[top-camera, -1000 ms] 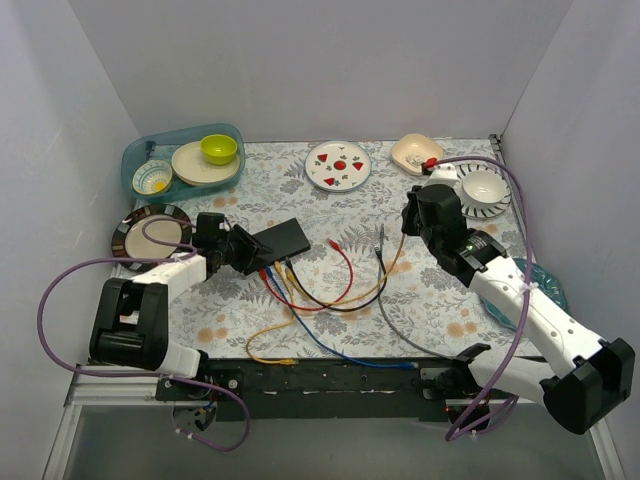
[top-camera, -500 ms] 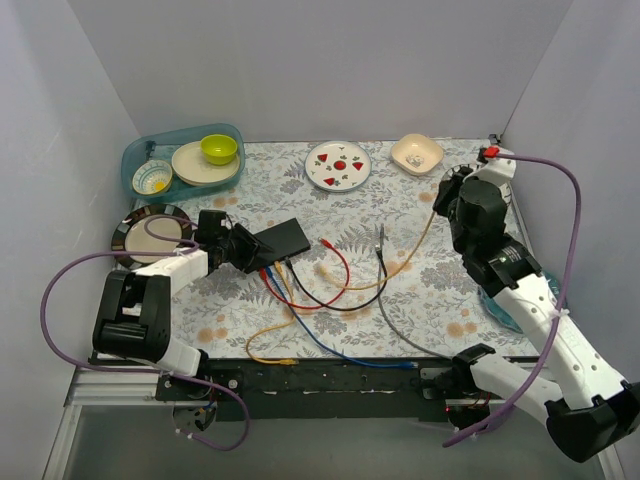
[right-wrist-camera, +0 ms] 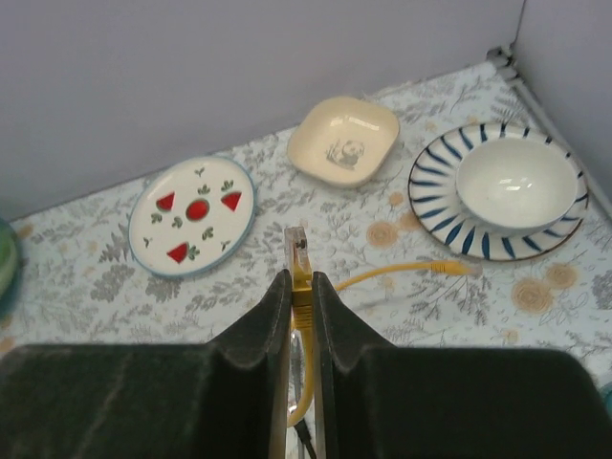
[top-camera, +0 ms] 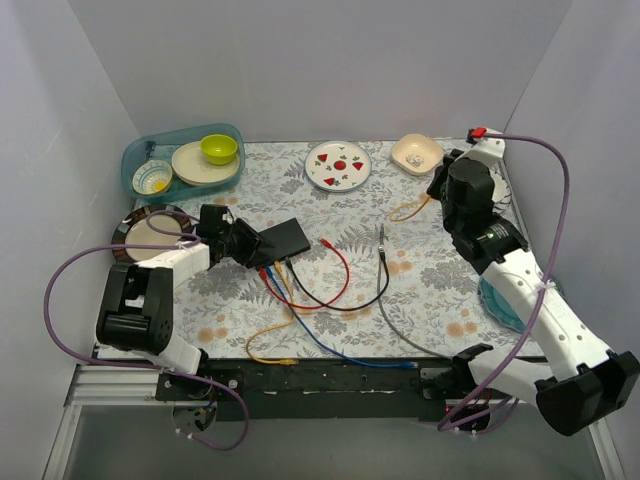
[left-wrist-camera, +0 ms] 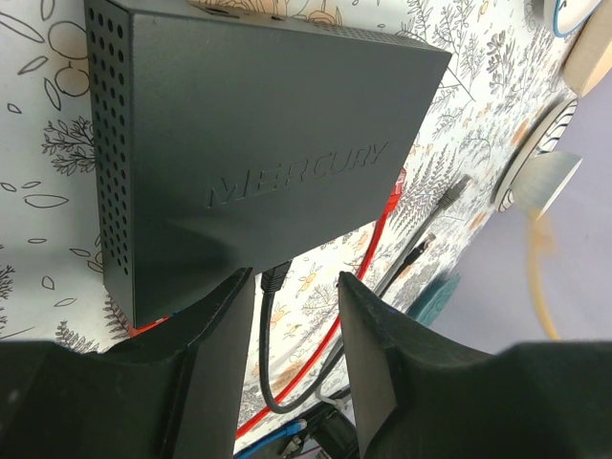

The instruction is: Pull the plug from the switch port

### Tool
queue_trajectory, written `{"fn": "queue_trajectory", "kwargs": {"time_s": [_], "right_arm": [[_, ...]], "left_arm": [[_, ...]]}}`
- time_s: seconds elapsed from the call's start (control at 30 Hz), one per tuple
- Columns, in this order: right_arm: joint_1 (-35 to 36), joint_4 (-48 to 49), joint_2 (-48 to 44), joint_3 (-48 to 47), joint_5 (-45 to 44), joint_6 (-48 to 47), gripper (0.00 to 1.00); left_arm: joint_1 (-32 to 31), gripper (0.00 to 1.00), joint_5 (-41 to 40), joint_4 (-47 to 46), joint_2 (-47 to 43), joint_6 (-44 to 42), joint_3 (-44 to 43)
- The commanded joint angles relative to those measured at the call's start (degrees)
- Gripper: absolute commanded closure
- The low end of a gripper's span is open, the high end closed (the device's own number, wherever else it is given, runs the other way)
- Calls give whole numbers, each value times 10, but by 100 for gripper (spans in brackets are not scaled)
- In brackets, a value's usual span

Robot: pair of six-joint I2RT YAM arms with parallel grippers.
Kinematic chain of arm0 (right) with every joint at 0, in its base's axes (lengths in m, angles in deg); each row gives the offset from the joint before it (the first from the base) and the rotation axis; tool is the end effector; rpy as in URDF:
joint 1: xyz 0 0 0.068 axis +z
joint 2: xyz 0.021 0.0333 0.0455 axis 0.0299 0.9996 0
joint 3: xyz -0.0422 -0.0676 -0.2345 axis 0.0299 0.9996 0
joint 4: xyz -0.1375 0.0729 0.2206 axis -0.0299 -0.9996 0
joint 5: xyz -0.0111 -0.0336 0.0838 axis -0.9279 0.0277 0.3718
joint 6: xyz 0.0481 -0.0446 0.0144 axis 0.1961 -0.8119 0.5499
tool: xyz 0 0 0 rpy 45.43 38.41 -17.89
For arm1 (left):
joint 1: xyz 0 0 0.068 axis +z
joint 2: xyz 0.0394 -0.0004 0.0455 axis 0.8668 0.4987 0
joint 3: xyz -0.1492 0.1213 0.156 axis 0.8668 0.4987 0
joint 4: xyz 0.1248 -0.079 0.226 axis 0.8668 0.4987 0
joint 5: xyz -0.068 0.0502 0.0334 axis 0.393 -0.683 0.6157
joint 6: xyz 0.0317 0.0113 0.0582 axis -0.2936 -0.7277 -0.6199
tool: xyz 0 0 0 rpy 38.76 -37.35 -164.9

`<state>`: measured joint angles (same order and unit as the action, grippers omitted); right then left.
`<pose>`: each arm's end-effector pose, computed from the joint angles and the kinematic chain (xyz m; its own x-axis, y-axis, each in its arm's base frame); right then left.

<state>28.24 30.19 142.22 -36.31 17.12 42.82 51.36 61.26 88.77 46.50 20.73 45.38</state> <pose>0.2599 0.0940 0.3819 -0.0483 0.3005 -0.9526 0.2005 0.9372 0.2855 0.2991 -0.0672 0.1150 -0.2562 -0.8810 0.3977 -0.8322 -0.0083 -0.5545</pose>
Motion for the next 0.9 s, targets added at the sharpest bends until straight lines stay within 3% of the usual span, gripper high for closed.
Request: {"fn": "queue_trajectory", "kwargs": {"time_s": [0.0,0.23,0.27,0.33,0.4,0.5,0.53,0.8,0.87], "right_arm": [[-10,-36,25,41,81,65,99],[-59,-89,95,96,153,112,96],[-65,-91,100,99,160,111,79],[-71,-84,100,98,198,104,59],[-71,-47,93,94,262,99,43],[-62,0,98,75,362,105,34],[-47,9,115,65,395,105,21],[65,72,278,0,579,114,24],[83,82,303,-2,582,125,25]], "left_arm": [[2,60,10,-1,1,-1,-13],[2,60,16,-8,-1,0,4],[2,60,16,-9,-3,-1,6],[3,60,14,-7,-7,-4,6],[3,60,11,-4,-11,-5,3],[4,60,8,4,-17,-5,-12],[6,59,4,5,-19,-4,-17],[13,59,-33,38,2,-16,-84],[16,59,-42,55,15,-21,-103]]}}
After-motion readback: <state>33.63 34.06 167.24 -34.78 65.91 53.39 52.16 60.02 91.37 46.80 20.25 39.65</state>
